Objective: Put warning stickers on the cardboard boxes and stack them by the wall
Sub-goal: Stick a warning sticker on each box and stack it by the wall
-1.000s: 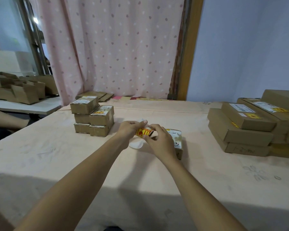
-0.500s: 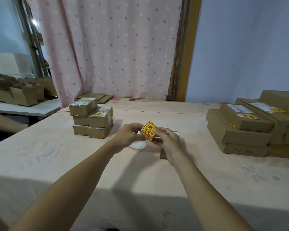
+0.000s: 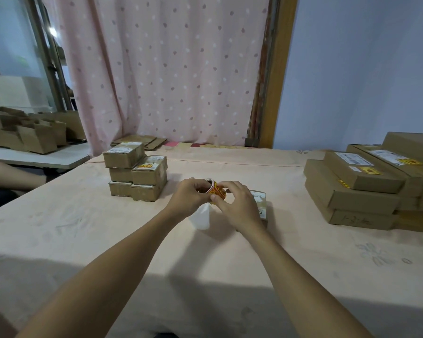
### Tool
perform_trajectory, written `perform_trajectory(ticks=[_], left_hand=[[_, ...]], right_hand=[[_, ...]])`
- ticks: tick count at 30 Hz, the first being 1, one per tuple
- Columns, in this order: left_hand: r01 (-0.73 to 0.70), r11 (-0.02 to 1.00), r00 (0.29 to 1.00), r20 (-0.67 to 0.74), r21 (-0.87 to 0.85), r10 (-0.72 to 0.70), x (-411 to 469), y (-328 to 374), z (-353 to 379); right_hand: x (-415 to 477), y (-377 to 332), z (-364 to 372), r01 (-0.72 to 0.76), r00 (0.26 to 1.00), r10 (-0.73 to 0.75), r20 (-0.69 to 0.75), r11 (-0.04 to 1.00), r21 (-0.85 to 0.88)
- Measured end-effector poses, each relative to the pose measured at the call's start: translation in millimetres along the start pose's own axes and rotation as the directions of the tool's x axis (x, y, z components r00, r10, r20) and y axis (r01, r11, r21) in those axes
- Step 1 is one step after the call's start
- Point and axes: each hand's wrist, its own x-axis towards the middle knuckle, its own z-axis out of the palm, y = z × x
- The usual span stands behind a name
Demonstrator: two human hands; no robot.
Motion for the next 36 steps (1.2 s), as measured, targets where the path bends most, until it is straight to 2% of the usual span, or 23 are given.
perform_trajectory(ticks=[4, 9, 12, 14, 18, 20, 25, 29, 33, 36], left_hand=[[-0.039, 0.986, 0.999, -0.007, 0.163, 0.040, -1, -10, -2], [-0.031, 0.976, 0.999, -0.009, 0.214, 0.034, -5, -12, -3], [0.002, 0.961, 1.000, -0.011, 0.277, 0.001, -4, -16, -4], [0.034, 0.943, 0.999, -0.018, 0.331, -0.030, -3, -21, -5], [0.054, 0.884, 0.999, -0.028, 0.464, -0.047, -4, -31, -7], [0.041, 0.830, 0.999, -0.025, 0.556, -0.033, -7, -36, -8], [-0.033, 0.747, 0.998, 0.059, 0.664, -0.008, -15, -44, -9], [-0.026, 0.750, 0.995, 0.092, 0.661, -0.046, -14, -45, -8], [0.031, 0.760, 0.981, 0.125, 0.649, -0.147, -3, -38, -8], [-0.002, 0.680, 0.974, 0.154, 0.733, -0.163, 6, -29, -5]], right_hand=[[0, 1, 0, 0.031, 0.997, -0.033, -0.072, 0.999, -0.034], [-5, 0, 0, 0.101, 0.985, -0.116, -0.130, 0.988, -0.115], [-6, 4, -1, 0.048, 0.991, -0.056, -0.121, 0.996, -0.069], [-7, 7, -4, 0.007, 0.986, -0.012, -0.164, 1.000, -0.030], [-5, 9, -16, -0.217, 0.951, 0.251, -0.180, 0.957, 0.191], [-4, 12, -21, -0.266, 0.932, 0.317, -0.174, 0.928, 0.262], [-8, 17, -27, -0.293, 0.906, 0.378, -0.189, 0.884, 0.363], [-11, 21, -26, -0.330, 0.891, 0.425, -0.156, 0.845, 0.421], [-14, 25, -27, -0.362, 0.877, 0.466, -0.122, 0.805, 0.470], [-15, 28, -29, -0.370, 0.871, 0.475, -0.122, 0.799, 0.474]])
